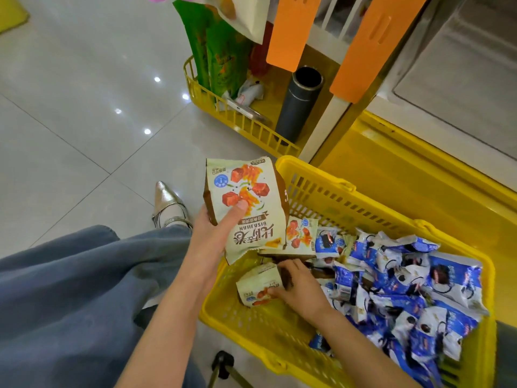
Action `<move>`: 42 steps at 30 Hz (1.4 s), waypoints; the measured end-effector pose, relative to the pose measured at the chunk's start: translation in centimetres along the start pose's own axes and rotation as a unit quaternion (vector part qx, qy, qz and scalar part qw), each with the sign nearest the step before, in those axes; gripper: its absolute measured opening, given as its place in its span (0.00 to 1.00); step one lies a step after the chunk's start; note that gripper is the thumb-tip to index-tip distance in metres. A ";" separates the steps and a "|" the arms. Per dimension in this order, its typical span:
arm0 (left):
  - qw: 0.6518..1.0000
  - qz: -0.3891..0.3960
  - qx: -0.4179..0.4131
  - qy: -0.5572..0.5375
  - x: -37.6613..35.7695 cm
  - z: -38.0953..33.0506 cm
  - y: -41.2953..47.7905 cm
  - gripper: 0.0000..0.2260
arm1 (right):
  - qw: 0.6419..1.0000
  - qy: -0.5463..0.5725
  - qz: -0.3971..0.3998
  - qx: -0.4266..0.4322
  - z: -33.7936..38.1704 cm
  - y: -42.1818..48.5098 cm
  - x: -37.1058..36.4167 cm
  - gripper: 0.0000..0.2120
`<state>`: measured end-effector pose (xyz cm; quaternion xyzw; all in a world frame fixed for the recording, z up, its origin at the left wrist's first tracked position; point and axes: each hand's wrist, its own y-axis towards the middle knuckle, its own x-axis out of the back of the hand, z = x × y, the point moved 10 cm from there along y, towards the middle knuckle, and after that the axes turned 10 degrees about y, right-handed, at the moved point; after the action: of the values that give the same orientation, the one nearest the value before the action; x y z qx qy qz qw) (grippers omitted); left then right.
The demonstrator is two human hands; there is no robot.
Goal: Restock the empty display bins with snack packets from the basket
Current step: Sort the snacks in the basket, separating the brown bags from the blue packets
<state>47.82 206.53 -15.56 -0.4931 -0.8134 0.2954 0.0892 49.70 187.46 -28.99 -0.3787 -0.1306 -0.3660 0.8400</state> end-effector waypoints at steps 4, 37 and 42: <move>1.000 -0.002 0.004 0.005 -0.1 0.3 0.3 0.26 | 0.998 0.034 0.055 -0.018 -0.4 -0.5 -1.9 0.24; 0.994 -0.009 -0.015 0.110 -1.0 1.0 0.4 0.25 | 0.964 0.186 -0.141 -0.126 -1.0 -1.5 2.5 0.20; 0.964 0.034 -0.056 0.257 -2.7 1.4 0.1 0.21 | 0.902 0.425 -0.069 -0.018 6.1 -4.3 5.7 0.28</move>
<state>48.62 203.73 -16.33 -0.5837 -0.7613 0.1156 0.2575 51.00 187.10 -19.68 -0.1919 0.2194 -0.5516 0.7815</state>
